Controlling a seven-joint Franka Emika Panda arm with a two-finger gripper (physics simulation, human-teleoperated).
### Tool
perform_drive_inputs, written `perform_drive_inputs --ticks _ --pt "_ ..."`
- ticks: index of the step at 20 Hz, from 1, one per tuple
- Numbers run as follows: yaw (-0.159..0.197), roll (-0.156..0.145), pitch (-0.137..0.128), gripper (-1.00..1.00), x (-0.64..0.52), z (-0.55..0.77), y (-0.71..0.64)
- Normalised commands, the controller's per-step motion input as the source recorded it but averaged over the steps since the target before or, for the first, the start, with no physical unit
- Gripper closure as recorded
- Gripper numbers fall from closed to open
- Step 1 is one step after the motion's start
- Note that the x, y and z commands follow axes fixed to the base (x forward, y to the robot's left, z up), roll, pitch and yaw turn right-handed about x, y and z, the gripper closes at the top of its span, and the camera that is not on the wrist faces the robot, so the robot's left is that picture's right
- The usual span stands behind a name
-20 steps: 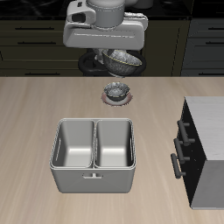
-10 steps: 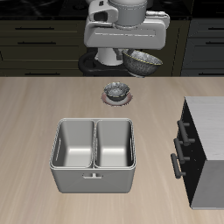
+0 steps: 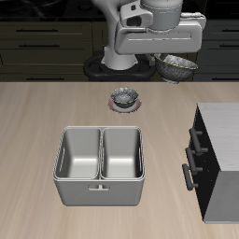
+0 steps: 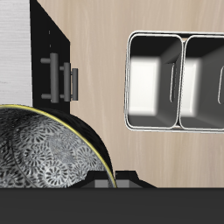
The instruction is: Pick up the bowl on the table and place it on top of the white cabinet
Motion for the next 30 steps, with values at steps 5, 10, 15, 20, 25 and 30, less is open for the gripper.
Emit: perform_drive_inputs --ticks 5,10,15,20,25,30 --pt "0.020 0.036 -0.009 1.00 -0.01 0.02 0.40" --pt "-0.002 0.042 -0.008 1.00 0.04 0.09 0.50" --pt "0.005 0.012 -0.017 1.00 0.09 0.14 0.29" --pt "0.016 -0.005 -0.013 1.00 0.13 0.10 0.37" --pt "0.006 0.021 0.006 1.00 0.02 -0.03 0.37" --pt "0.013 0.010 -0.018 1.00 -0.01 0.04 0.40"
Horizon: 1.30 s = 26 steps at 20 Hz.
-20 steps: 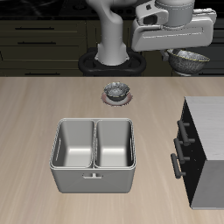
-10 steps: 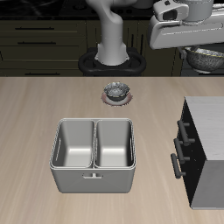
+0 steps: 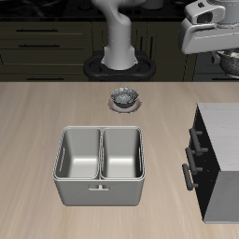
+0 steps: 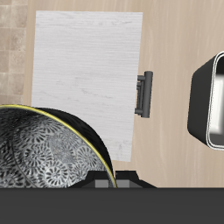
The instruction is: Pick up the bowl on the table and place it on top of the white cabinet
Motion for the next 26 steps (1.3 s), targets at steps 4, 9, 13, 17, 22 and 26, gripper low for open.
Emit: perform_drive_inputs --ticks 4,9,13,17,22,26 --pt "-0.008 -0.002 0.003 1.00 0.03 0.02 0.22" --pt "-0.015 -0.033 -0.012 1.00 0.09 0.06 0.15" --pt "-0.003 -0.036 -0.015 1.00 0.21 0.12 0.06" --pt "-0.007 -0.016 -0.003 1.00 0.13 0.04 0.09" --pt "-0.005 0.004 0.000 1.00 0.06 0.02 0.13" --pt "0.014 0.019 0.001 1.00 0.02 -0.05 0.26"
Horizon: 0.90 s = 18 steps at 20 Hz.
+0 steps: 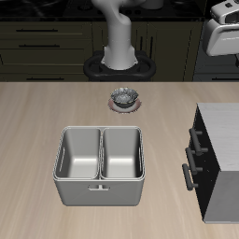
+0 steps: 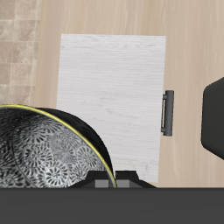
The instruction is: Pick up the bowl on the table and place it on top of the white cabinet
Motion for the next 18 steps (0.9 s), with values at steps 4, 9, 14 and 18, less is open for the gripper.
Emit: perform_drive_inputs --ticks 4,9,14,18 --pt "-0.001 0.017 0.004 1.00 0.05 -0.04 0.17" --pt "-0.004 -0.025 -0.002 1.00 0.18 -0.01 0.05" --pt "-0.003 -0.018 -0.011 1.00 0.09 0.04 -0.07" --pt "0.011 -0.010 0.028 1.00 0.10 -0.18 -0.04"
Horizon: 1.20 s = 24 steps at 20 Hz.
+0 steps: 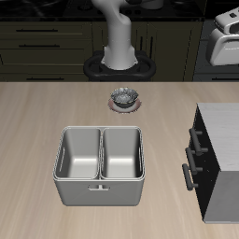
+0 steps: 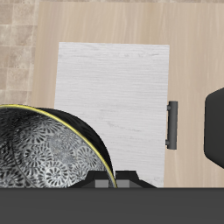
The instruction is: Pick up the bowl on the table and place it on top of the white cabinet
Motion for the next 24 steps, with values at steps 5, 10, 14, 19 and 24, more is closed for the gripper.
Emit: perform_drive_inputs --ticks 5,10,14,19,24 --pt "0.026 0.000 0.030 1.00 0.07 -0.27 -0.02" --pt "0.007 0.007 0.020 1.00 -0.01 -0.13 -0.02" --pt "0.014 -0.013 0.020 1.00 0.02 -0.17 -0.07" --pt "0.004 -0.009 0.020 1.00 0.08 -0.18 -0.04" --pt "0.022 -0.002 0.023 1.00 0.06 -0.21 -0.05"
